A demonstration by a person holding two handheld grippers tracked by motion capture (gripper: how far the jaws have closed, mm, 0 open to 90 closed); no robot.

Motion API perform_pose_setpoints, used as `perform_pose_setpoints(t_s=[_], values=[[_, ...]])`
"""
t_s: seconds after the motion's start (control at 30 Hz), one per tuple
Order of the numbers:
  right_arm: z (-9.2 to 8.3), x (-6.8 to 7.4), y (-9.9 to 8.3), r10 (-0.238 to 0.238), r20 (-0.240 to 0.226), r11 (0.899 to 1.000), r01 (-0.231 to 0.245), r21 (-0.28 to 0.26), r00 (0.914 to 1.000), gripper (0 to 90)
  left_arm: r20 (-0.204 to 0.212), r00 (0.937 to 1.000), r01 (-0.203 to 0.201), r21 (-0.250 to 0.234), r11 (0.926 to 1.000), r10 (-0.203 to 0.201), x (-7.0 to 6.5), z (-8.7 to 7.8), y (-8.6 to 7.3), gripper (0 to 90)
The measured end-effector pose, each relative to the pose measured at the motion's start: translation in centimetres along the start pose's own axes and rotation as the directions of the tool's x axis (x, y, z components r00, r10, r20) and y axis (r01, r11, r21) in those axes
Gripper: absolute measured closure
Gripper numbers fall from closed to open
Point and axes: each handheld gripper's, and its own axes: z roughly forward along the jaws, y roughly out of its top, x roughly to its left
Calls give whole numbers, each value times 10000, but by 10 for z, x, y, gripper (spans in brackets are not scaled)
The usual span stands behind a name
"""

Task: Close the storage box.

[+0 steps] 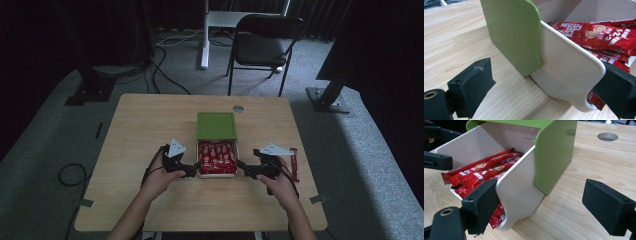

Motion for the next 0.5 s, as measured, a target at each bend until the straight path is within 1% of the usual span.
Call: perform_pose_setpoints(t_s=[0.23, 0.5], values=[[3, -3, 1, 145, 99, 9998, -144, -119, 9998, 133, -4, 10000, 25, 33, 10000, -25, 2, 3, 3, 67], [7, -5, 3, 294, 158, 9994, -291, -210, 9994, 132, -129, 9999, 102, 12, 9999, -102, 5, 5, 5, 67]])
